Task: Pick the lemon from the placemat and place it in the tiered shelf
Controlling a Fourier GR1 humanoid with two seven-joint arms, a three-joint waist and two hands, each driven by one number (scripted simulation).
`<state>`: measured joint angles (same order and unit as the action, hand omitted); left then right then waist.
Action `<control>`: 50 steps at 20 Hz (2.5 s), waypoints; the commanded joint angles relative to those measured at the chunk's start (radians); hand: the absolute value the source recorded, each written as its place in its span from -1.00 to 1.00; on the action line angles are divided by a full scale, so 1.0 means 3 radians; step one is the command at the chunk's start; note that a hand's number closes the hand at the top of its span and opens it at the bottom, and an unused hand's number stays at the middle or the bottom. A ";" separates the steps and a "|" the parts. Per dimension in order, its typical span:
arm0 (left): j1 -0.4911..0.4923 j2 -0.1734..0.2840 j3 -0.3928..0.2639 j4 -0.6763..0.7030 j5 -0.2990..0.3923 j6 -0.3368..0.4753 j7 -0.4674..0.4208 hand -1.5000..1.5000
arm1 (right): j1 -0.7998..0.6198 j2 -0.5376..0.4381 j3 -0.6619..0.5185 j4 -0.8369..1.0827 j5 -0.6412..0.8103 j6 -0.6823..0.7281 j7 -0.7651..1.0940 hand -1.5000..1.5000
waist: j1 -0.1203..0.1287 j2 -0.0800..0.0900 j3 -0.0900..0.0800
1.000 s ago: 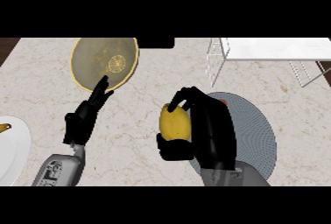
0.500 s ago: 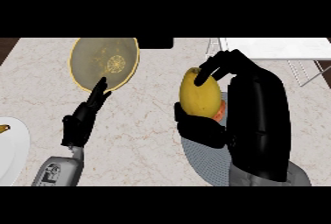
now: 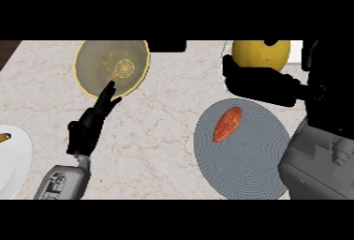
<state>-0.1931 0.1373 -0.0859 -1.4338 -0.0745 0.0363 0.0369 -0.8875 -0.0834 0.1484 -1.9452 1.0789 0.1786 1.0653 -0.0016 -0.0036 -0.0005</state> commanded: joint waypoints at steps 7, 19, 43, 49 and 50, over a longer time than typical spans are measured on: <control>-0.0017 -0.0052 0.0058 0.0210 -0.0057 0.0005 -0.0151 0.00 | -0.0547 -0.0408 -0.0694 0.0541 -0.0073 0.0224 -0.0127 1.00 | 0.0002 0.0012 -0.0001; 0.0003 -0.0120 0.0019 -0.0037 -0.0123 0.0026 0.0020 0.00 | -0.0667 -0.0812 -0.0778 0.1419 0.0106 -0.0251 -0.0848 1.00 | 0.0026 0.0013 0.0001; 0.0055 -0.0190 -0.0008 0.0022 -0.0254 0.0019 -0.0132 0.00 | -0.0922 -0.0944 -0.1571 0.3523 -0.0614 -0.2313 -0.2662 1.00 | 0.0082 0.0042 0.0002; -0.0114 -0.0167 0.0100 0.0125 -0.0190 -0.0046 -0.0005 0.00 | -0.0948 -0.1068 -0.1676 0.3854 -0.0883 -0.2289 -0.3007 1.00 | 0.0051 0.0033 0.0002; 0.0060 -0.0224 0.0027 0.0127 -0.0258 0.0007 -0.0167 0.00 | -0.1076 -0.1041 -0.1647 0.3986 -0.0769 -0.2423 -0.2889 1.00 | 0.0066 0.0033 0.0001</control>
<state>-0.1871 0.0932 -0.0656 -1.4296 -0.1259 0.0147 0.0235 -1.1800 -0.3823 -0.3254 -0.8412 0.8706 -0.5002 0.2447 0.0172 0.0057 0.0002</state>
